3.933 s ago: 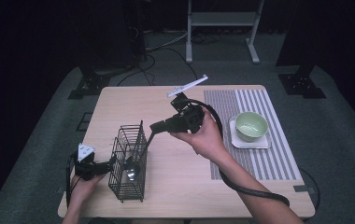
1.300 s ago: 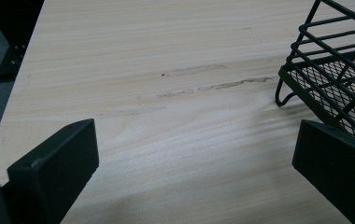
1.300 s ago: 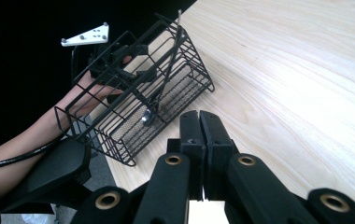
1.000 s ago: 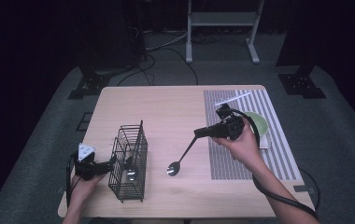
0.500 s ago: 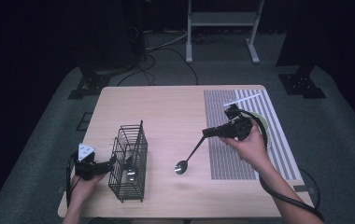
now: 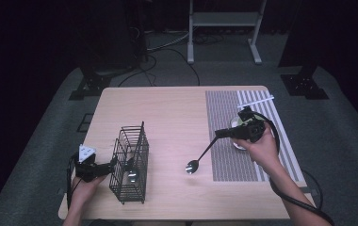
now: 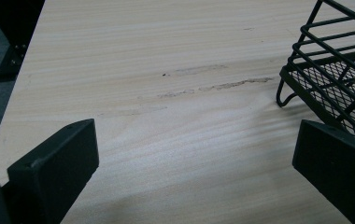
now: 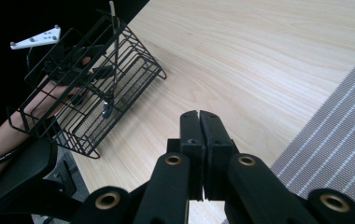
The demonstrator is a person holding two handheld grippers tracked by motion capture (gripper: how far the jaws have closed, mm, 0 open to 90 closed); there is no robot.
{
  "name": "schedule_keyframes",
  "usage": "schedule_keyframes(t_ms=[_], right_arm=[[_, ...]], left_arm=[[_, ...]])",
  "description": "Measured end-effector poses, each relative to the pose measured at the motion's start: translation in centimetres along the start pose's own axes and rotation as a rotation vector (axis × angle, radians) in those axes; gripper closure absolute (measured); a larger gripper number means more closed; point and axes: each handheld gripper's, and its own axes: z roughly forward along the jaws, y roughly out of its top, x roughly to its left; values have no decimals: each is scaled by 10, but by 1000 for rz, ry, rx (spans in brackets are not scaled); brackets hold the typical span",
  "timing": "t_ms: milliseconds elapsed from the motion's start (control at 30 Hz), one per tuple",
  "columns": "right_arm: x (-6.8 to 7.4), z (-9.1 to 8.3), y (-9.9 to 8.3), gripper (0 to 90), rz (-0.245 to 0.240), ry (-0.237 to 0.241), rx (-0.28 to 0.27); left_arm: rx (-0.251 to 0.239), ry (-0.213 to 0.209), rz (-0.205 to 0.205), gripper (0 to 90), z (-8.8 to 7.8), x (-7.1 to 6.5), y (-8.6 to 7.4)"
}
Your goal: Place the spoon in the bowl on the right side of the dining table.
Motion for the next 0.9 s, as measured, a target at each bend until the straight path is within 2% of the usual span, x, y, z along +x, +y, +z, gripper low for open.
schedule_keyframes(t_ms=[900], right_arm=[[-31, -33, -11, 886, 73, -81, -61]], left_arm=[[2, 2, 3, 0, 0, 0, 0]])
